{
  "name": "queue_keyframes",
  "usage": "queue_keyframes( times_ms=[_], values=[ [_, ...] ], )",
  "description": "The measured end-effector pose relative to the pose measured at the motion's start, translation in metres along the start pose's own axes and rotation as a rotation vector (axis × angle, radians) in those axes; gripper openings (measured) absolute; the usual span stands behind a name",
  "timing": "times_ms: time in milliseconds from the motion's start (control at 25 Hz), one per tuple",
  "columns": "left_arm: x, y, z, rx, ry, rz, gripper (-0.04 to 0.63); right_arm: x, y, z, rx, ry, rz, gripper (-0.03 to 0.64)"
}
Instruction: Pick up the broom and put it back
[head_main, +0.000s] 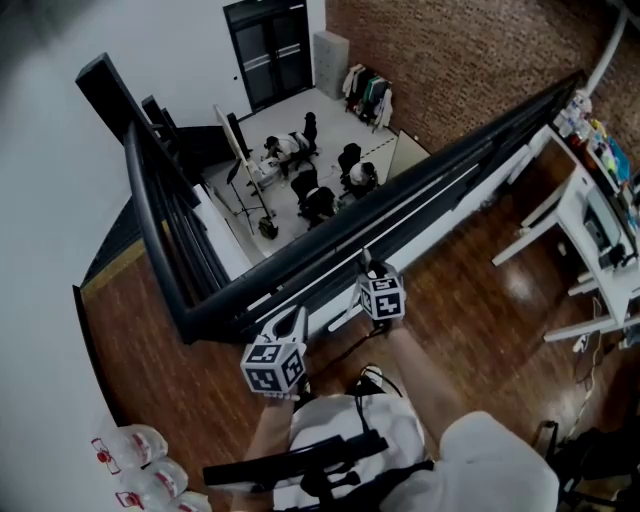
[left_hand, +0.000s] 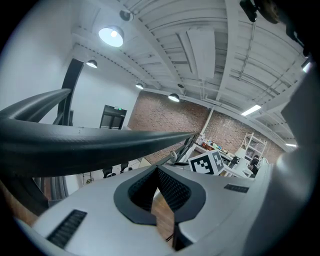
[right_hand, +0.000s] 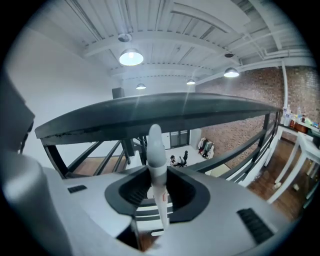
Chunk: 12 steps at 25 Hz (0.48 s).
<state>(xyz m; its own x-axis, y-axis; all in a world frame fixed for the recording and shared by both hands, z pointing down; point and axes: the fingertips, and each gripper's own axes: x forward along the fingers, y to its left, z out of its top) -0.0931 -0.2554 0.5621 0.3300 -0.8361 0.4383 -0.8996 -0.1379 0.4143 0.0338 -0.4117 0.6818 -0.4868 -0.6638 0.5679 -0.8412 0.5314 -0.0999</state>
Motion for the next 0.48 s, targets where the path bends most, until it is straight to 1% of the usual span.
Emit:
queue_keyframes(
  times_ms=[120, 240, 480],
  values=[
    [0.004, -0.008, -0.001, 0.011, 0.008, -0.034, -0.012, -0.024, -0.005, -0.002, -0.003, -0.013, -0.011, 0.127],
    [0.008, -0.017, -0.001, 0.016, 0.016, -0.068, -0.012, -0.052, -0.005, 0.008, -0.025, -0.037, 0.005, 0.127],
    [0.016, -0.031, 0.003, 0.038, 0.016, -0.125, -0.012, -0.112, -0.006, 0.057, -0.053, -0.119, 0.015, 0.127]
  ],
)
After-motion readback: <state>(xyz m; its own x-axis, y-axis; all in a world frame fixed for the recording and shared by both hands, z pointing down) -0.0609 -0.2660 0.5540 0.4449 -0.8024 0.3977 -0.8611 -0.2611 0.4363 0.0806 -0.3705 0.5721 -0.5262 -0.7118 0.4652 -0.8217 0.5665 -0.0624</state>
